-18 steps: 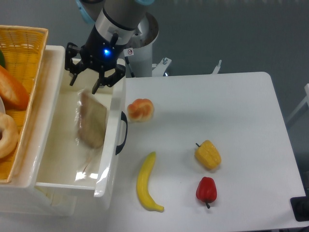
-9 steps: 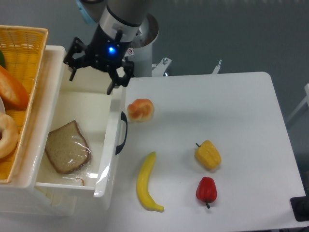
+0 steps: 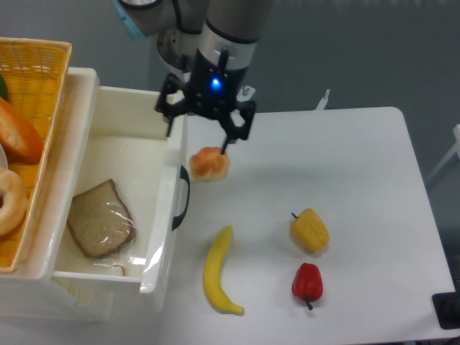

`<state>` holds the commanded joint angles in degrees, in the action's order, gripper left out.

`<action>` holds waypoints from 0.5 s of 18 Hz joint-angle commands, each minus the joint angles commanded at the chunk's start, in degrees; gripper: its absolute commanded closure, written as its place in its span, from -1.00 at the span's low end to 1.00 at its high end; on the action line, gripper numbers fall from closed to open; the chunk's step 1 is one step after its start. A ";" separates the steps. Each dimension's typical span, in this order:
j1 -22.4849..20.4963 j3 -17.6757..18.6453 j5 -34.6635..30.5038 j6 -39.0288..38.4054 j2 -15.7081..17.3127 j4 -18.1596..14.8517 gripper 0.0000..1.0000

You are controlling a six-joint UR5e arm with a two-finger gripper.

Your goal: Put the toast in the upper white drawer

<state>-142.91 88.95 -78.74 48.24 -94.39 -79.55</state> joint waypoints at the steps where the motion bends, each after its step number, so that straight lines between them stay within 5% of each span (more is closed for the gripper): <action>1: -0.44 -0.09 -0.79 1.32 -0.70 1.05 -1.00; 9: -1.05 0.09 -15.39 7.31 -5.97 5.88 -1.00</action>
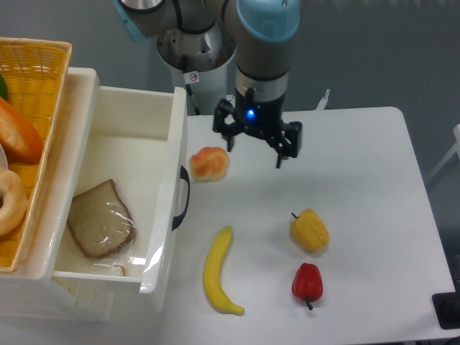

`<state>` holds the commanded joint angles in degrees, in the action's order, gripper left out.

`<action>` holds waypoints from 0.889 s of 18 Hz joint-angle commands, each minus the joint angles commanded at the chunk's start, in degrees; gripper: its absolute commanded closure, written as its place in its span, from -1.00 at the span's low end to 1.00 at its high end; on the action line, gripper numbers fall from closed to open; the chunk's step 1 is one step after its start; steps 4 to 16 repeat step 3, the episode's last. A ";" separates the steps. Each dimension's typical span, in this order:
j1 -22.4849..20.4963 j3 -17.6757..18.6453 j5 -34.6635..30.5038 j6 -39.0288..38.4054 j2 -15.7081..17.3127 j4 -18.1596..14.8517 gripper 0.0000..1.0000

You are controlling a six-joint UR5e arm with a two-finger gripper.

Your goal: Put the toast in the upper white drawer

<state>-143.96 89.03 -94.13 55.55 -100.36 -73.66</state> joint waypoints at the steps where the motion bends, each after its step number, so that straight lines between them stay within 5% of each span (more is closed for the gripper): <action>1: -0.09 0.00 0.00 0.00 -0.18 0.80 -1.00; 16: -0.88 0.00 0.09 -0.09 0.08 1.15 -1.00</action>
